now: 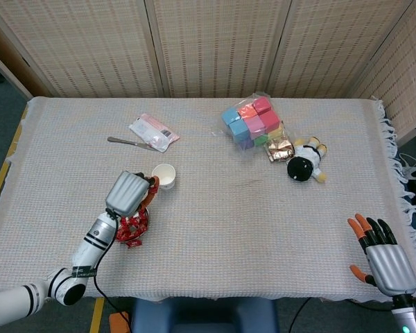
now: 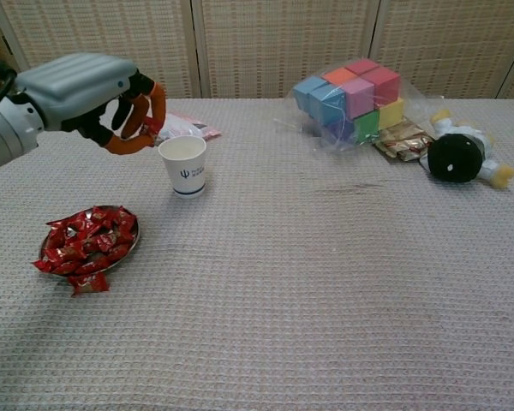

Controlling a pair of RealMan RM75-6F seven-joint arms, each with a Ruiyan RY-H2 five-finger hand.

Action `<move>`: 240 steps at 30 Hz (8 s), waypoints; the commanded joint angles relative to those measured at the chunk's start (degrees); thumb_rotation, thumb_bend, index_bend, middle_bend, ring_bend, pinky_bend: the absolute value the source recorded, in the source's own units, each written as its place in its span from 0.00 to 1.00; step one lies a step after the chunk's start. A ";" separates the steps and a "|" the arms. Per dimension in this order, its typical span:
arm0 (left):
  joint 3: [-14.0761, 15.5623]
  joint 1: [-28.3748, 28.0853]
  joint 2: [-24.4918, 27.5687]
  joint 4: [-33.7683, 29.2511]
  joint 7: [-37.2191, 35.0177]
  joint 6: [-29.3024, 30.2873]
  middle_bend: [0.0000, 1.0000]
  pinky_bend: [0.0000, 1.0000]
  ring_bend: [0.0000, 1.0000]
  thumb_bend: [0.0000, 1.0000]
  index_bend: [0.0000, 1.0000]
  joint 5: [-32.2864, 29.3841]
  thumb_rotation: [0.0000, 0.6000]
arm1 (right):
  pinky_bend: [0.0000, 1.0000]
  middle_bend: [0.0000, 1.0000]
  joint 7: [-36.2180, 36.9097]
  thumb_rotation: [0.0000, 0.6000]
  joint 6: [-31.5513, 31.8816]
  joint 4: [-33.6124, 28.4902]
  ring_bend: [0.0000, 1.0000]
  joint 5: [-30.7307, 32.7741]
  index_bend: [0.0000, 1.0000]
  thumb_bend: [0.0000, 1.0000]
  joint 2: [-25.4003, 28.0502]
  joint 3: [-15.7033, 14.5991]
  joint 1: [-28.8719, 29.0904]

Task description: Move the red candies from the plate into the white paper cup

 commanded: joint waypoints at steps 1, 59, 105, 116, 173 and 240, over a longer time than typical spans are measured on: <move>-1.28 -2.73 -2.60 2.82 1.69 -2.28 0.67 1.00 0.62 0.57 0.66 -1.86 1.00 | 0.00 0.00 -0.05 1.00 -0.14 -0.03 0.00 0.34 0.00 0.11 -0.03 0.13 0.08; 21.07 11.56 7.17 -7.16 -4.78 13.81 0.30 0.89 0.54 0.41 0.23 9.65 1.00 | 0.00 0.00 0.86 1.00 1.92 -0.17 0.00 -2.79 0.00 0.11 0.37 -1.40 -0.72; 16.01 17.47 0.01 6.58 -8.10 6.62 0.26 0.98 0.64 0.37 0.23 4.16 1.00 | 0.00 0.00 -0.25 1.00 2.21 0.05 0.00 -4.20 0.00 0.11 -0.17 -1.83 -1.07; 15.24 17.36 -1.24 8.64 -9.08 6.20 0.37 1.00 0.65 0.37 0.40 4.32 1.00 | 0.00 0.00 -0.17 1.00 2.02 0.00 0.00 -3.98 0.00 0.11 -0.04 -1.83 -1.06; -1.94 -0.41 -6.23 4.69 -0.17 -1.28 0.66 1.00 0.67 0.53 0.64 0.06 1.00 | 0.00 0.00 -1.48 1.00 -0.38 -0.17 0.00 -0.09 0.00 0.11 -0.64 -0.40 -0.03; 16.27 12.02 0.95 0.45 -4.09 4.08 0.20 0.95 0.25 0.38 0.16 0.98 1.00 | 0.00 0.00 -1.45 1.00 1.32 -0.18 0.00 -3.61 0.00 0.11 -0.58 -2.09 -0.52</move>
